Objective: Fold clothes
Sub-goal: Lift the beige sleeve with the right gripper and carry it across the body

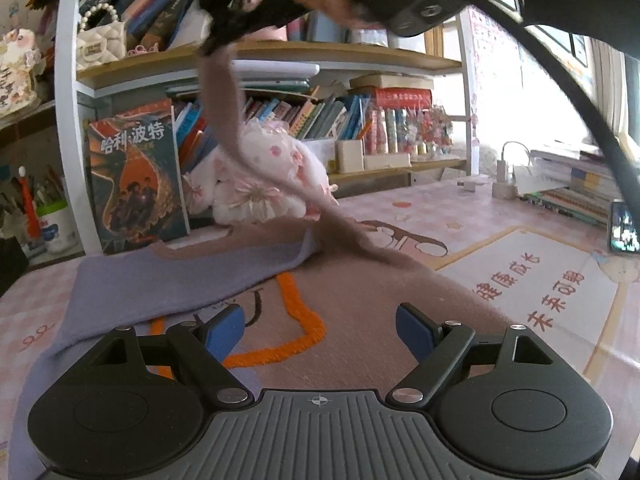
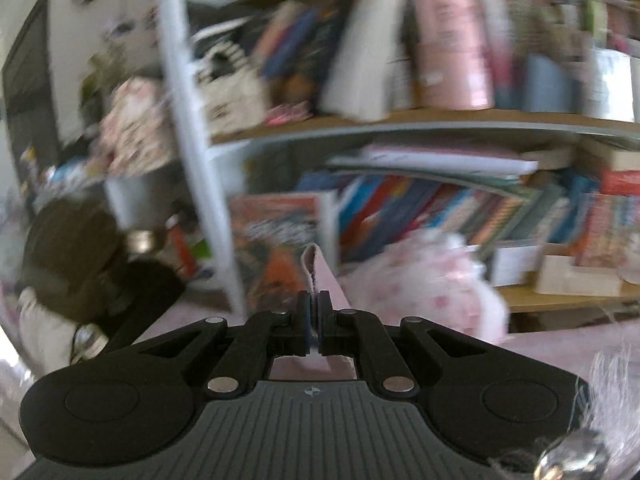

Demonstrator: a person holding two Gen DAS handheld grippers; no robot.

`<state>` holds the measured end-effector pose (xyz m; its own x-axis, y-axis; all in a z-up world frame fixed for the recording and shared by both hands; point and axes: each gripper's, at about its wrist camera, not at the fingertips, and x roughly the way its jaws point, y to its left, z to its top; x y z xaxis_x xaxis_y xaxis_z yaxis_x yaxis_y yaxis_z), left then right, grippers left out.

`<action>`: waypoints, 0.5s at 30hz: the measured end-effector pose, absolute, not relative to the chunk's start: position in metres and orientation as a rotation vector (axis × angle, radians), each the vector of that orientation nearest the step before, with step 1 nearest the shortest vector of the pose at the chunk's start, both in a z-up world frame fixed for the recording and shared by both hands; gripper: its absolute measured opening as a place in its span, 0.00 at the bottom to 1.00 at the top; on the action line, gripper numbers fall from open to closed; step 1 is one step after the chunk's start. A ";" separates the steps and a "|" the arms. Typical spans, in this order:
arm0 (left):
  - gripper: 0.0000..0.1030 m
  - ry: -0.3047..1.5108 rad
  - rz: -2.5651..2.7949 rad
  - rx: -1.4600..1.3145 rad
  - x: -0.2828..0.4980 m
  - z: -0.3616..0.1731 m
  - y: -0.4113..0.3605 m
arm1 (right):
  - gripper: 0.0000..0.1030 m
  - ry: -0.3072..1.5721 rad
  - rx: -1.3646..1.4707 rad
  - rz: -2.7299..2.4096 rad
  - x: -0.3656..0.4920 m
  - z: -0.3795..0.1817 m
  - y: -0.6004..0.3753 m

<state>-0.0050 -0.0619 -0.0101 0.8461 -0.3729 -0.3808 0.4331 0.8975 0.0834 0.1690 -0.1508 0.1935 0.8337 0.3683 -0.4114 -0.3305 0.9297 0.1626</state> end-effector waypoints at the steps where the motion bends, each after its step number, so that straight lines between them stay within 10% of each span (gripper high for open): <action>1: 0.83 0.364 -0.426 0.163 -0.005 -0.010 -0.061 | 0.03 0.466 0.075 0.388 0.171 0.192 -0.140; 15: 0.83 0.344 -0.417 0.133 -0.007 -0.009 -0.057 | 0.03 0.656 -0.062 0.464 0.193 0.137 -0.077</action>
<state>-0.0070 -0.0570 -0.0088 0.8574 -0.3739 -0.3537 0.4185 0.9065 0.0562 0.1933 -0.0769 0.1371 0.6944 0.3964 -0.6006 -0.4351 0.8960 0.0882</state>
